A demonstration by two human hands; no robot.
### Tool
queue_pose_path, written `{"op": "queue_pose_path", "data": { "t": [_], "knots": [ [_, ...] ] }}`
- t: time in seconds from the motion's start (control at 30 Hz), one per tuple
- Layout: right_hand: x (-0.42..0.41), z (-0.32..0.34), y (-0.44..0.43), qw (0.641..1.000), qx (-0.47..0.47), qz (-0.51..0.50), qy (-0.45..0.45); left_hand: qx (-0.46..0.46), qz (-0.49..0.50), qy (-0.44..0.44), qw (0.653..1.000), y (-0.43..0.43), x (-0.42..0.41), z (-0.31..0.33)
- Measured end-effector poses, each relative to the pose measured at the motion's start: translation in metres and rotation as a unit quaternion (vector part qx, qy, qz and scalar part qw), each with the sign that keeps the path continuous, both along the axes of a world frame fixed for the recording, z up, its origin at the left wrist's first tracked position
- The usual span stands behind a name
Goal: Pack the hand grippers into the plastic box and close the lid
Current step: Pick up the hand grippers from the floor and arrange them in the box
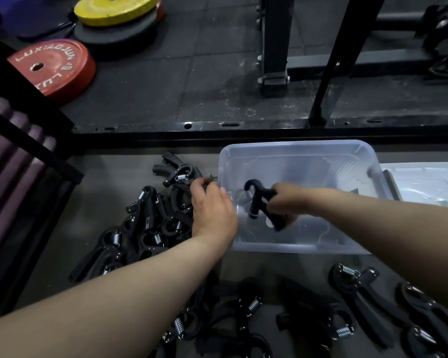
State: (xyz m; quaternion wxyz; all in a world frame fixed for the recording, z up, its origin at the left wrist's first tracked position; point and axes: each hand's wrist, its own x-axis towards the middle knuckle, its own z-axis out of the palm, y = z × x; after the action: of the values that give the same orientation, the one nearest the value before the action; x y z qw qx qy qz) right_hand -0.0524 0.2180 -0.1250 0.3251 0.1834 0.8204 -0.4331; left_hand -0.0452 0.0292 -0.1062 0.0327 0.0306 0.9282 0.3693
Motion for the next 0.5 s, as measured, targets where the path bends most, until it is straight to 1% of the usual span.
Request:
{"op": "queue_pose_path", "data": {
  "t": [0.03, 0.07, 0.1, 0.13, 0.17, 0.2, 0.23, 0.27, 0.3, 0.33, 0.37, 0.43, 0.5],
  "knots": [
    [0.001, -0.002, 0.003, 0.991, -0.092, -0.088, -0.033, 0.000, 0.001, 0.002, 1.000, 0.000, 0.000, -0.001],
    [0.004, -0.008, 0.006, 0.975, -0.159, -0.142, -0.064, -0.001, 0.001, 0.004, 1.000, 0.000, -0.001, -0.001],
    [0.006, -0.014, 0.008, 0.961, -0.199, -0.169, -0.093, -0.004, -0.002, 0.006, 1.000, 0.000, -0.001, -0.002],
    [0.010, -0.018, 0.007, 0.957, -0.205, -0.168, -0.118, -0.009, -0.004, 0.007, 1.000, 0.000, -0.001, -0.002],
    [0.013, -0.022, 0.006, 0.964, -0.176, -0.146, -0.134, -0.013, -0.004, 0.007, 1.000, -0.001, -0.002, -0.002],
    [0.014, -0.025, 0.005, 0.981, -0.108, -0.093, -0.135, -0.015, -0.004, 0.007, 1.000, -0.001, -0.002, -0.002],
    [0.013, -0.028, 0.005, 0.992, -0.005, -0.020, -0.123, -0.015, -0.004, 0.009, 1.000, 0.000, -0.002, -0.002],
    [0.013, -0.030, 0.004, 0.987, 0.106, 0.056, -0.105, -0.014, -0.004, 0.011, 1.000, 0.000, -0.002, -0.002],
    [0.013, -0.033, 0.002, 0.974, 0.182, 0.103, -0.085, -0.014, -0.004, 0.013, 1.000, -0.001, -0.002, -0.003],
    [0.013, -0.032, -0.002, 0.969, 0.200, 0.121, -0.075, -0.013, -0.003, 0.015, 1.000, -0.001, -0.003, -0.003],
    [0.012, -0.034, -0.007, 0.970, 0.194, 0.133, -0.061, -0.012, -0.004, 0.018, 1.000, -0.001, -0.003, -0.004],
    [0.013, -0.033, -0.015, 0.975, 0.166, 0.143, -0.038, -0.013, -0.006, 0.020, 1.000, -0.001, -0.003, -0.004],
    [0.013, -0.039, -0.015, 0.984, 0.125, 0.125, -0.025, -0.014, -0.005, 0.015, 1.000, -0.001, -0.002, -0.003]
  ]
}}
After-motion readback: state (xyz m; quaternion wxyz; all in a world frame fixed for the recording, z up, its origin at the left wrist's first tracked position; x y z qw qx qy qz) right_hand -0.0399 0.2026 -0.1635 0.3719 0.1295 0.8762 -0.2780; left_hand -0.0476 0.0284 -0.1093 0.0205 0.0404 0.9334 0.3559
